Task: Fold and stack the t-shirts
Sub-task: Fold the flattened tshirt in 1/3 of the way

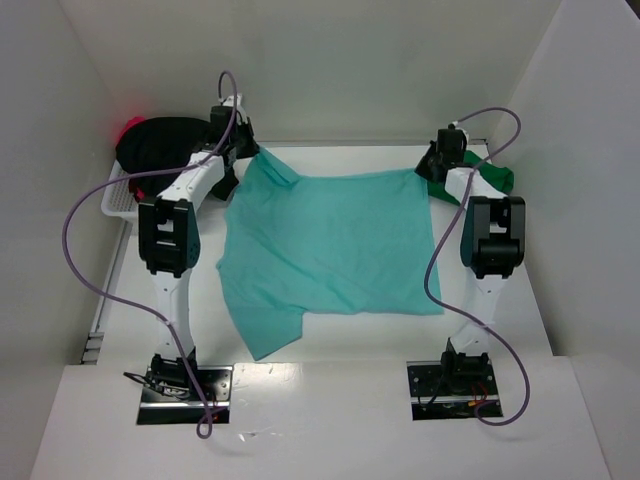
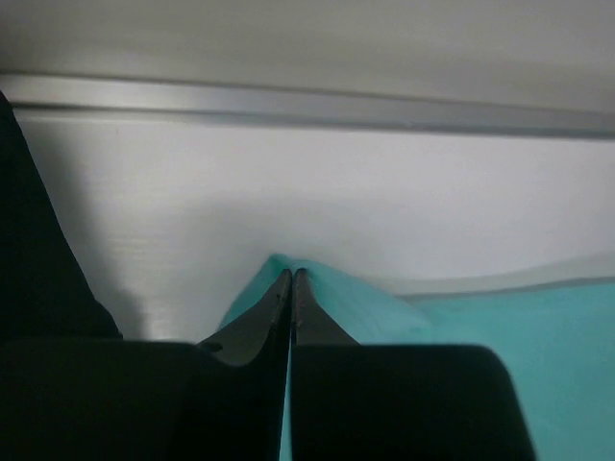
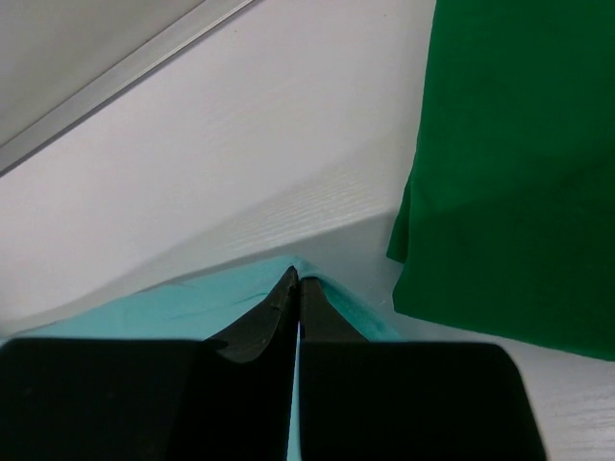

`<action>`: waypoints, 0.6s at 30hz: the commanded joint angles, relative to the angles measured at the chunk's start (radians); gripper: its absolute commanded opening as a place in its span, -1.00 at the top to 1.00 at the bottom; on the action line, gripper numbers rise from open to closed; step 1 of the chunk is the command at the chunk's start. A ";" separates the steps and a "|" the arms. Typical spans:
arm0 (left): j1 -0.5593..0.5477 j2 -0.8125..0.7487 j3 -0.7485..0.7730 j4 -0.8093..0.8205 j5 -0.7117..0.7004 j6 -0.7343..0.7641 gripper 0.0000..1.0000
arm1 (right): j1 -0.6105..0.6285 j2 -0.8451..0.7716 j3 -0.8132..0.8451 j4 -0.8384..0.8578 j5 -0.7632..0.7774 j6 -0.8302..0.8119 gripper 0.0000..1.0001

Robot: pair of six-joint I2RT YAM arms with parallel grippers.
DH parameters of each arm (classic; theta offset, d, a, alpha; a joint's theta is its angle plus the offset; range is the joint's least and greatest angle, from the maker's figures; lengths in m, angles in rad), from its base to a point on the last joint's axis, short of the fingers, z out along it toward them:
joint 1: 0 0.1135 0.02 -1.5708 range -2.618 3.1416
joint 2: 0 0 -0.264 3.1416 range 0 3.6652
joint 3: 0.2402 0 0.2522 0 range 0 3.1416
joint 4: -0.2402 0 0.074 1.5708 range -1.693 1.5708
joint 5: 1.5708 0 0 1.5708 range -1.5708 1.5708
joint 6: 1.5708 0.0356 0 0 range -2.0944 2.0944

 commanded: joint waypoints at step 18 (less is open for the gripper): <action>-0.032 -0.657 -0.640 -0.007 0.058 -0.089 1.00 | -0.023 -0.359 -0.378 0.061 -0.027 0.011 0.99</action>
